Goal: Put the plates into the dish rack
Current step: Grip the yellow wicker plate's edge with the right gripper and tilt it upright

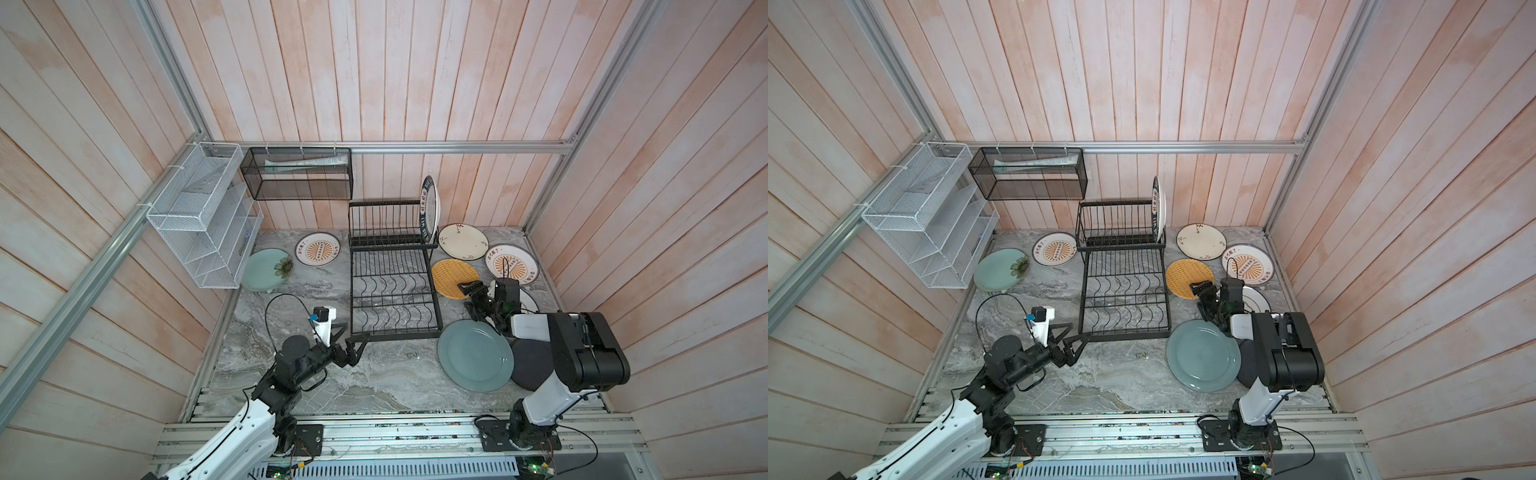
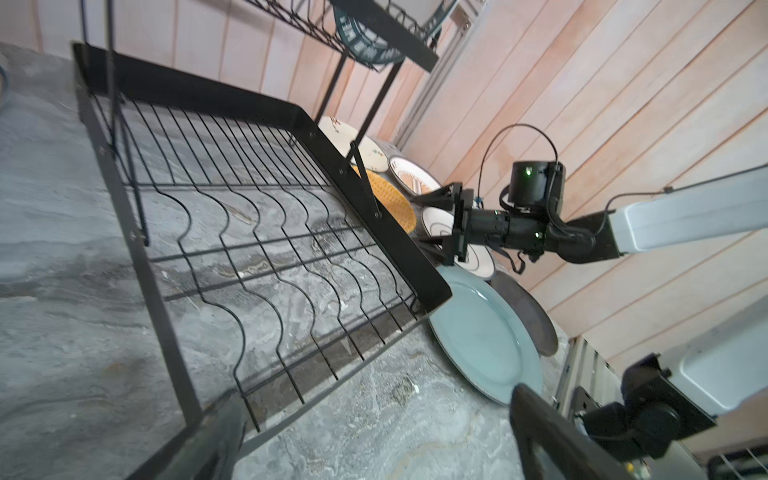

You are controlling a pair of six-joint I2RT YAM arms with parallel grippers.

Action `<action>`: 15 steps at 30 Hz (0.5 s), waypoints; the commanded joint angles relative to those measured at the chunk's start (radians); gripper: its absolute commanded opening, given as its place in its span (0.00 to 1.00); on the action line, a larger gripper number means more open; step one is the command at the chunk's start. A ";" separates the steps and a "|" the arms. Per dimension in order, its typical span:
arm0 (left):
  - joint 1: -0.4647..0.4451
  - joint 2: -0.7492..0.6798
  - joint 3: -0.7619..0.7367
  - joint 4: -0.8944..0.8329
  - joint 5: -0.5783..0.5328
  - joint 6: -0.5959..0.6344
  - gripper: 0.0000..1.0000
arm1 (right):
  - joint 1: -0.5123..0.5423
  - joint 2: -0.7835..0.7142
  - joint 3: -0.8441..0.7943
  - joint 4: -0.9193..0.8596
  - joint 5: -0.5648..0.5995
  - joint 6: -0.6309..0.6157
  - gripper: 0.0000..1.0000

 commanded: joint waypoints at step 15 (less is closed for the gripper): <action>-0.001 0.057 0.025 0.080 0.145 0.009 1.00 | 0.005 0.152 0.036 0.161 0.050 0.199 0.63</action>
